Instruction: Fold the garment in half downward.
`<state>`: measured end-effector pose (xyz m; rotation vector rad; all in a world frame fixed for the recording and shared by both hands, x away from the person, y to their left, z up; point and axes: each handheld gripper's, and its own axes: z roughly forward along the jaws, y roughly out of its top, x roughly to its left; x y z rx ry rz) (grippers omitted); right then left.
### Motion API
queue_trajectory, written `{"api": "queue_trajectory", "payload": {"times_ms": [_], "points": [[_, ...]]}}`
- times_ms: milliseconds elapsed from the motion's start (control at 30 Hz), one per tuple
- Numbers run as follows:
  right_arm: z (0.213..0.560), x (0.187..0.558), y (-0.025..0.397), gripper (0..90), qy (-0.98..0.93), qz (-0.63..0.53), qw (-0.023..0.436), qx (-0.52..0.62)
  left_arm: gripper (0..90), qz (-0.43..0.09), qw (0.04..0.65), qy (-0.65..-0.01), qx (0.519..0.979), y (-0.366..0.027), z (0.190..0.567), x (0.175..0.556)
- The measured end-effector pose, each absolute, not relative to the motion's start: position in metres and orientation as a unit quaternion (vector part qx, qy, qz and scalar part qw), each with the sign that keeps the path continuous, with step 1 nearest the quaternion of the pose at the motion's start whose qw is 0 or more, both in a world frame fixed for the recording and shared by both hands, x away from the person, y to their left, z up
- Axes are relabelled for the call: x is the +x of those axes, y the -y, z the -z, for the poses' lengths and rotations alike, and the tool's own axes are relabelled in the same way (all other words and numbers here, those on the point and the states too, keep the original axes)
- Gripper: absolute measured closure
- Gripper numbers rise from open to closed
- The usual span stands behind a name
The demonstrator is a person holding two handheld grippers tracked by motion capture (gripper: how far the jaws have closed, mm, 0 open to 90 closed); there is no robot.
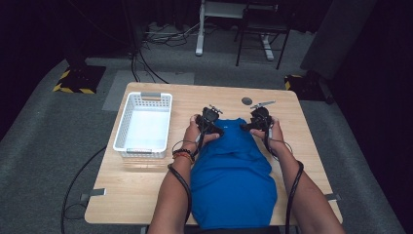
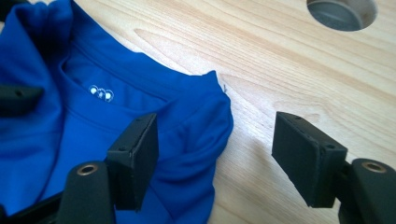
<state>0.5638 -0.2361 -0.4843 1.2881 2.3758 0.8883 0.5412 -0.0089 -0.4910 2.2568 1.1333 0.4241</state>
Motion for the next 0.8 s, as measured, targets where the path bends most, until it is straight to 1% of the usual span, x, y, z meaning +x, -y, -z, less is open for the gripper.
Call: {"api": "queue_trajectory", "payload": {"times_ms": [67, 167, 200, 233, 300, 367, 400, 500, 567, 600, 667, 800], "points": [[0.484, 0.564, 0.233, 32.3, -0.824, -0.312, 0.148, 0.449, 24.5, -0.160, 0.278, -0.426, 0.846, 0.009, 0.493, 0.541], [0.487, 0.565, 0.227, 31.8, -0.830, -0.297, 0.153, 0.446, 27.0, -0.144, 0.290, -0.432, 0.841, 0.004, 0.494, 0.541], [0.489, 0.566, 0.225, 31.8, -0.831, -0.295, 0.152, 0.446, 28.6, -0.146, 0.294, -0.432, 0.840, 0.004, 0.495, 0.540], [0.490, 0.566, 0.223, 31.9, -0.832, -0.294, 0.148, 0.446, 32.0, -0.143, 0.298, -0.426, 0.842, 0.003, 0.494, 0.538], [0.492, 0.567, 0.220, 32.0, -0.832, -0.291, 0.151, 0.448, 42.1, -0.140, 0.301, -0.414, 0.848, 0.002, 0.493, 0.536], [0.492, 0.567, 0.217, 34.0, -0.833, -0.288, 0.152, 0.447, 48.7, -0.133, 0.302, -0.410, 0.850, 0.002, 0.492, 0.535], [0.492, 0.567, 0.215, 38.7, -0.835, -0.286, 0.156, 0.444, 54.8, -0.131, 0.300, -0.406, 0.853, 0.002, 0.491, 0.534], [0.489, 0.563, 0.210, 59.3, -0.845, -0.291, 0.149, 0.423, 69.6, -0.123, 0.300, -0.407, 0.854, 0.001, 0.490, 0.534], [0.489, 0.561, 0.208, 71.7, -0.850, -0.293, 0.143, 0.414, 79.2, -0.126, 0.298, -0.402, 0.857, 0.002, 0.490, 0.533], [0.488, 0.560, 0.207, 78.2, -0.852, -0.295, 0.139, 0.409, 82.3, -0.130, 0.296, -0.400, 0.858, 0.004, 0.490, 0.533], [0.488, 0.558, 0.205, 84.7, -0.854, -0.294, 0.136, 0.407, 84.3, -0.146, 0.288, -0.396, 0.860, 0.008, 0.489, 0.531], [0.485, 0.555, 0.207, 86.8, -0.852, -0.299, 0.141, 0.407, 84.3, -0.168, 0.275, -0.399, 0.858, 0.014, 0.489, 0.531]]}}
